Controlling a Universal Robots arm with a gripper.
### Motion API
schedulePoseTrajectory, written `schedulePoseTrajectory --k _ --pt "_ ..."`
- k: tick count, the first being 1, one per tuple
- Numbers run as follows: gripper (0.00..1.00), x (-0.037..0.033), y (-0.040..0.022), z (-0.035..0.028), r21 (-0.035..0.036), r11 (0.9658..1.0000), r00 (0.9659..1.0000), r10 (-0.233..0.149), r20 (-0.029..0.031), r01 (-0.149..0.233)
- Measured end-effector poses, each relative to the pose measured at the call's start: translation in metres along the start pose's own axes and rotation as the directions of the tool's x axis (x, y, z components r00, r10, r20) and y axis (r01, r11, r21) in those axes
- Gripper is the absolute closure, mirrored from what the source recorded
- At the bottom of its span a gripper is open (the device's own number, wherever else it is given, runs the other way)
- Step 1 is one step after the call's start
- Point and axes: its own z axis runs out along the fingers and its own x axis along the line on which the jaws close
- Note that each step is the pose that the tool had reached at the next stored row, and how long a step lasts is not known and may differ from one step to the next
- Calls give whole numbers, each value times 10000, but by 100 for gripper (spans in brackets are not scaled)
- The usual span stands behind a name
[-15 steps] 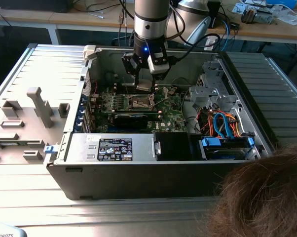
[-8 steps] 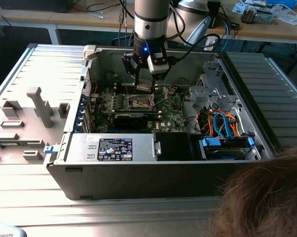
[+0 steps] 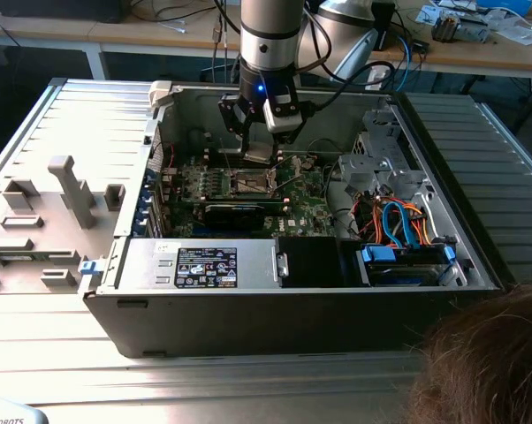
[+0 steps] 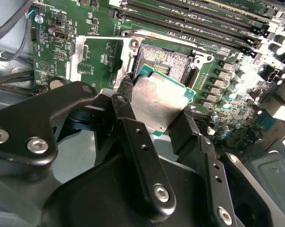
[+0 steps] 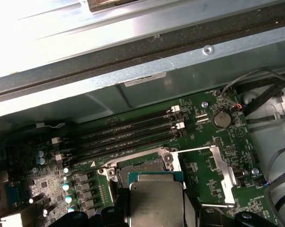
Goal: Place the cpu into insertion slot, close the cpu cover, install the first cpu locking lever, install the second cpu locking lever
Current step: 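Place the cpu into insertion slot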
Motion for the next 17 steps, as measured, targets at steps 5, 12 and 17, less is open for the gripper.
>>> schedulePoseTrajectory --k 5,12,17 --pt "45 0 0 2 -1 10000 10000 56 4 -56" --pt "45 0 0 4 -3 9999 9999 169 13 -169" --pt "45 0 0 5 -4 9997 9997 228 17 -228"
